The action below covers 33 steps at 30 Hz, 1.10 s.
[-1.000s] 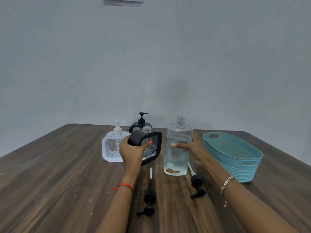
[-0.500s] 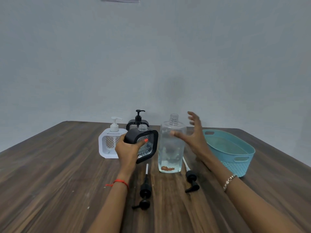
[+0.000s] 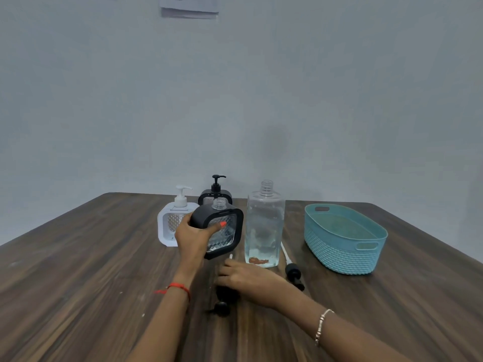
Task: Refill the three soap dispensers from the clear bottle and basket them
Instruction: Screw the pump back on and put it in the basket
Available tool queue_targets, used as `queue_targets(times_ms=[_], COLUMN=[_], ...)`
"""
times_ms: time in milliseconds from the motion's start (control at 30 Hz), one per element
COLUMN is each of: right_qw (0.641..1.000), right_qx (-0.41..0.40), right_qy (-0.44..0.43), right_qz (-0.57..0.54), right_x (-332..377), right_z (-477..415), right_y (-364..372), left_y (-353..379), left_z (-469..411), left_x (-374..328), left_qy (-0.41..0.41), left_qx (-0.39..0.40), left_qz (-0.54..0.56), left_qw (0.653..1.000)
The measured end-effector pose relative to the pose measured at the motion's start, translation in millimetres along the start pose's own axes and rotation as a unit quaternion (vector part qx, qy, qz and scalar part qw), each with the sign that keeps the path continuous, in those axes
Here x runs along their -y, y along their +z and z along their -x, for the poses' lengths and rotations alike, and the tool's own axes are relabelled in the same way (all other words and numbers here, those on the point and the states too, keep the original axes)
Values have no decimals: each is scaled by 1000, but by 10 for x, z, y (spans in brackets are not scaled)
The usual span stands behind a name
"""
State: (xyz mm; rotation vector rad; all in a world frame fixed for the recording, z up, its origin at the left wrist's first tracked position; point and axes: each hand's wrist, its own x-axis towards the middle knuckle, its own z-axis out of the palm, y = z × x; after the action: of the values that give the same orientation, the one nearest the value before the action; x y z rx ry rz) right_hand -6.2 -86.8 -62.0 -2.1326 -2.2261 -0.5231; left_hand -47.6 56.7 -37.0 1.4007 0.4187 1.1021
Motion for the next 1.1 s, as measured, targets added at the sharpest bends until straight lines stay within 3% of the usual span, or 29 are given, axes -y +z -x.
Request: queue_targets(times_ms=[133, 267, 400, 467, 533, 667, 1100], right_qw=[967, 858, 770, 743, 745, 781, 842], right_qx=[-93, -210, -362, -412, -421, -377, -271], right_qy=[97, 222, 220, 217, 223, 235, 298], right_qz=[-216, -413, -476, -481, -468, -438, -360], right_x=[-51, -174, -357, -423, -477, -467, -334], right_z=[-21, -45, -131, -173, -211, -245, -155], right_y=[-404, -1019, -1594, -1821, -1951, -1999, -1652], left_y=[-74, -104, -100, -90, -83, -62, 6], left_z=[19, 7, 47, 96, 139, 207, 400], left_x=[-145, -268, -389, -443, -485, -546, -743], left_qy=[12, 13, 12, 10, 7, 0, -34], left_qx=[21, 31, 35, 41, 49, 69, 142], left_qz=[-10, -20, -37, -34, -22, -4, 75], left_qw=[1000, 999, 999, 999, 999, 998, 986])
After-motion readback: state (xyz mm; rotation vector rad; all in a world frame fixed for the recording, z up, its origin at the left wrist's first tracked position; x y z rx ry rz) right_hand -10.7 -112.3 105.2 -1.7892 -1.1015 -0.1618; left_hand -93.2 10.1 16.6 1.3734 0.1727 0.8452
